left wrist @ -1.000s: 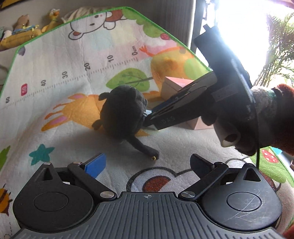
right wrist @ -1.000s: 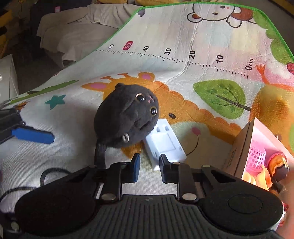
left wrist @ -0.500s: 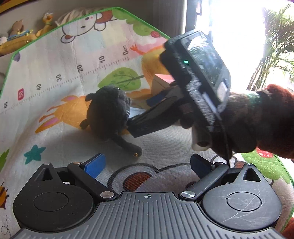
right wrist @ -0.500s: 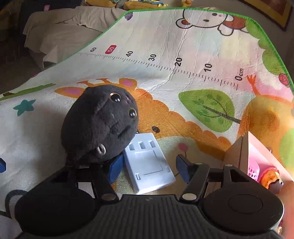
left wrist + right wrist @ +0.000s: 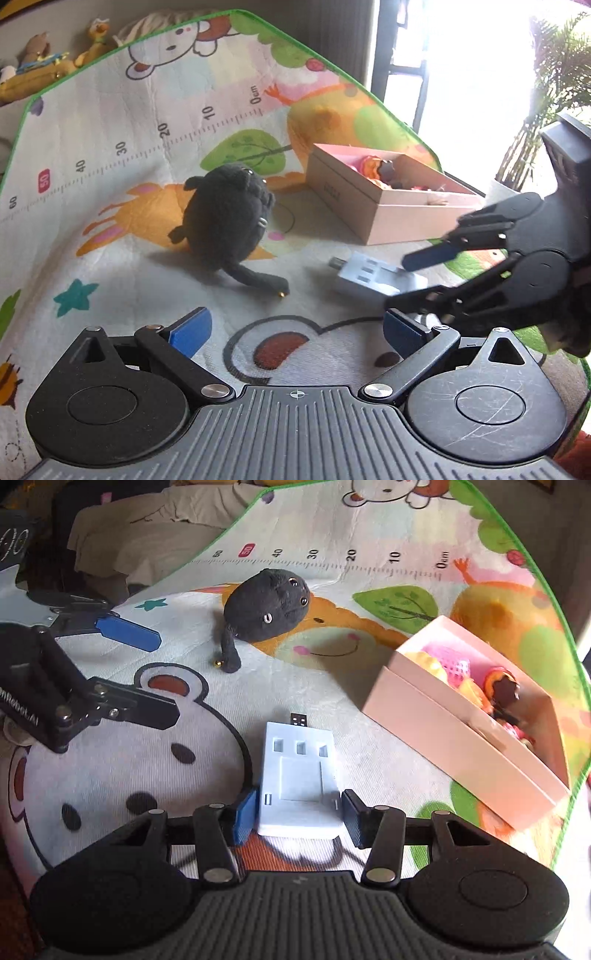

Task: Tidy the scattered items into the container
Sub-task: 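Move the right tool to the white plastic case while the left tool approaches the black plush, then grasp the black plush toy with the left tool while the right tool approaches the white case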

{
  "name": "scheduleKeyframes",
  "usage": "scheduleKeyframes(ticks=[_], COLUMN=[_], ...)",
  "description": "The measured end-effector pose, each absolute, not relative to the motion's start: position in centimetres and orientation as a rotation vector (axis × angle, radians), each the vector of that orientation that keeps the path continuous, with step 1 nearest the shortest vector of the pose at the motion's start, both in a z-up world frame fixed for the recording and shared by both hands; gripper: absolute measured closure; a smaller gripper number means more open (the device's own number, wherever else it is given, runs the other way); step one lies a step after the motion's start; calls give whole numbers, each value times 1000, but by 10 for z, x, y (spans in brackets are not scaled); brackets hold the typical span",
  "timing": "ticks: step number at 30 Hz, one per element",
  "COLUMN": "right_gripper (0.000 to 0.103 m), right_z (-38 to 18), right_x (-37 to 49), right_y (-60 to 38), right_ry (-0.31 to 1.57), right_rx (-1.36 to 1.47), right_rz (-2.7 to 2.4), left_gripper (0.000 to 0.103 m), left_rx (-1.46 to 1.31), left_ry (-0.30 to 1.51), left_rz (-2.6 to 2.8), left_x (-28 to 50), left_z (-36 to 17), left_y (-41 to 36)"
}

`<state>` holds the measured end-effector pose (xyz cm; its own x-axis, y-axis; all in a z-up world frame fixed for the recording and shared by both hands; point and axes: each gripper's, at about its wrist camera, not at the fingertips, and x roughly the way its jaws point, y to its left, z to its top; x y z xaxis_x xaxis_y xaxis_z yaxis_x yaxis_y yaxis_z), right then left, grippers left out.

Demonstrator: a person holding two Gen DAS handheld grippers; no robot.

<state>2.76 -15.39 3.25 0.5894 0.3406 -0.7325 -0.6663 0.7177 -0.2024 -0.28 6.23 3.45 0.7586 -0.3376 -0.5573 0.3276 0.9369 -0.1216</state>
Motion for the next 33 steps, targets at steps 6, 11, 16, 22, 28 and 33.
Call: scheduleKeyframes(ticks=[6,11,16,22,28,33], right_gripper=[28,0,0,0,0,0], right_z=[30,29,14,12,11,11], right_x=[23,24,28,28,27,28], right_y=[-191,-218,-215,-213,-208,-210], right_ry=[671,689,768,756,759,758], right_rx=[-469,-194,-89,-82,-131,-129], right_rz=[334,333,404,387,373,373], left_gripper=[2,2,2,2,2,2], left_rx=[22,69,141,19,19,85], left_ry=[604,594,560,597,655,681], left_rz=[-444,-410,-242,-103,-33,-10], left_x=[-8,-3,30,95,141,154], left_z=[38,46,54,58,37,22], left_y=[31,20,24,36,19,12])
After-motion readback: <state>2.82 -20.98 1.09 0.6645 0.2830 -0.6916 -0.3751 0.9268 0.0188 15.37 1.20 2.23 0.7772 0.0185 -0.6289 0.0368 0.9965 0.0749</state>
